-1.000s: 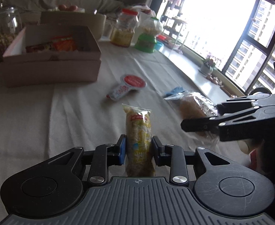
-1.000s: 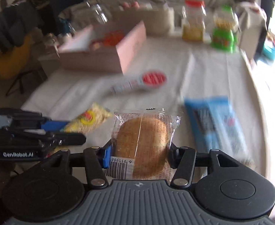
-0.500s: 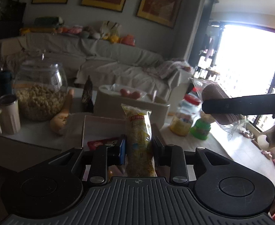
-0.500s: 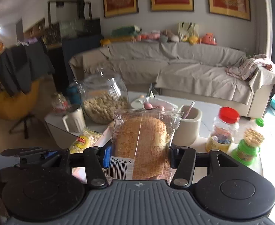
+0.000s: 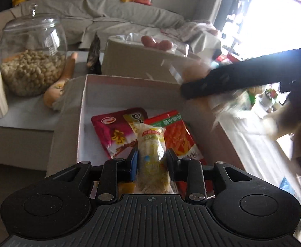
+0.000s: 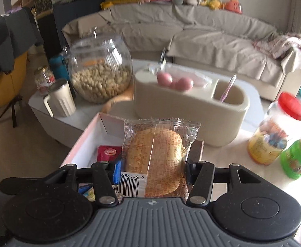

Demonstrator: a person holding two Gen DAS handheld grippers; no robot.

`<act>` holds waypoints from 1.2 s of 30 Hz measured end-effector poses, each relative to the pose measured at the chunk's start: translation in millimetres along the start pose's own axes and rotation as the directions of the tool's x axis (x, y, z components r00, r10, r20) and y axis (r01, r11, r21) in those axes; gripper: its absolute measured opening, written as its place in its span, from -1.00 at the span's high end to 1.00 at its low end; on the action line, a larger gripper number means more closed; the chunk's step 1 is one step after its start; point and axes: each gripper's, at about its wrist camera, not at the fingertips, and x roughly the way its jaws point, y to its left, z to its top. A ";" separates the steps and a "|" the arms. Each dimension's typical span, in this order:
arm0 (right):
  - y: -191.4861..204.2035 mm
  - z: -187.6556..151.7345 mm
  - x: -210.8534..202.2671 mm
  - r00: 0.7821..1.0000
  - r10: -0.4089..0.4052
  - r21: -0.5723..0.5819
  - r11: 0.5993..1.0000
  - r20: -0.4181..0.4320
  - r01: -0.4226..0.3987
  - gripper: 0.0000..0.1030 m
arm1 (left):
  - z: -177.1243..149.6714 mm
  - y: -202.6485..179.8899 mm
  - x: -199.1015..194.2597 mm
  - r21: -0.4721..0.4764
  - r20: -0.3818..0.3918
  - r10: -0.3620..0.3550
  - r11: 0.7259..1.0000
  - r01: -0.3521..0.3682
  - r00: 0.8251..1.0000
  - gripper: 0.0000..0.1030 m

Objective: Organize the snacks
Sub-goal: 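Carry both snacks over the pink box and open both grippers, then grasp the red-lidded jelly cup with the left gripper while the right grasps the blue packet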

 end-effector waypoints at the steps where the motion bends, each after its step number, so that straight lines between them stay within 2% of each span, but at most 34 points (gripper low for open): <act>1: -1.8 -0.9 8.5 1.000 0.005 0.014 1.000 -0.019 -0.005 -0.05 | 1.2 1.0 -1.3 -0.003 0.011 -0.005 1.000 0.005 1.000 0.34; 6: -10.6 -6.9 38.3 0.996 0.031 0.064 0.998 -0.087 -0.025 -0.06 | 4.9 -4.1 -20.5 0.025 0.133 -0.011 1.000 0.008 0.991 0.38; 9: -13.8 -10.3 47.0 0.991 0.055 0.080 0.996 -0.124 -0.045 -0.06 | 6.6 -7.4 -24.1 0.036 0.129 -0.027 0.999 0.023 0.991 0.38; 12: -18.4 -12.0 44.4 0.989 0.093 0.086 0.993 -0.115 -0.083 -0.07 | 5.2 -12.5 -28.8 0.028 0.111 -0.038 0.999 0.035 0.993 0.38; 14: -23.3 -10.5 34.9 0.987 0.132 0.106 0.987 -0.091 -0.122 -0.21 | 4.6 -15.5 -33.8 0.009 0.093 -0.035 0.999 0.034 0.995 0.38; 17: -30.0 -8.7 3.6 0.982 0.188 0.107 0.976 0.008 -0.188 -0.46 | 3.4 -21.2 -46.7 -0.002 0.111 -0.024 1.000 0.024 0.994 0.38; 20: -35.9 -11.0 -32.3 0.975 0.198 0.064 0.977 0.096 -0.205 -0.52 | 1.4 -27.1 -55.6 -0.003 0.131 -0.043 0.999 0.044 0.990 0.38; 23: -47.9 -23.6 -62.4 0.983 0.138 0.043 0.989 0.125 -0.144 -0.55 | -3.2 -36.7 -56.6 0.013 0.105 -0.103 0.995 0.102 0.989 0.38; 26: -66.5 -53.0 -84.3 0.991 0.058 0.035 0.997 0.122 -0.063 -0.55 | -14.0 -55.7 -46.8 0.054 0.024 -0.208 0.977 0.207 0.978 0.38; 29: -90.2 -91.2 -97.2 0.996 -0.033 0.052 0.998 0.079 0.029 -0.56 | -30.3 -89.5 -28.8 0.146 -0.064 -0.252 0.955 0.259 0.966 0.38; 32: -110.7 -132.5 -110.2 0.992 -0.114 0.078 0.991 0.049 0.110 -0.56 | -45.1 -119.3 -5.8 0.218 -0.136 -0.257 0.935 0.281 0.957 0.38; 36: -135.7 -188.0 -132.7 0.988 -0.148 0.112 0.983 0.037 0.143 -0.56 | -59.3 -150.6 20.9 0.319 -0.185 -0.176 0.920 0.228 0.967 0.38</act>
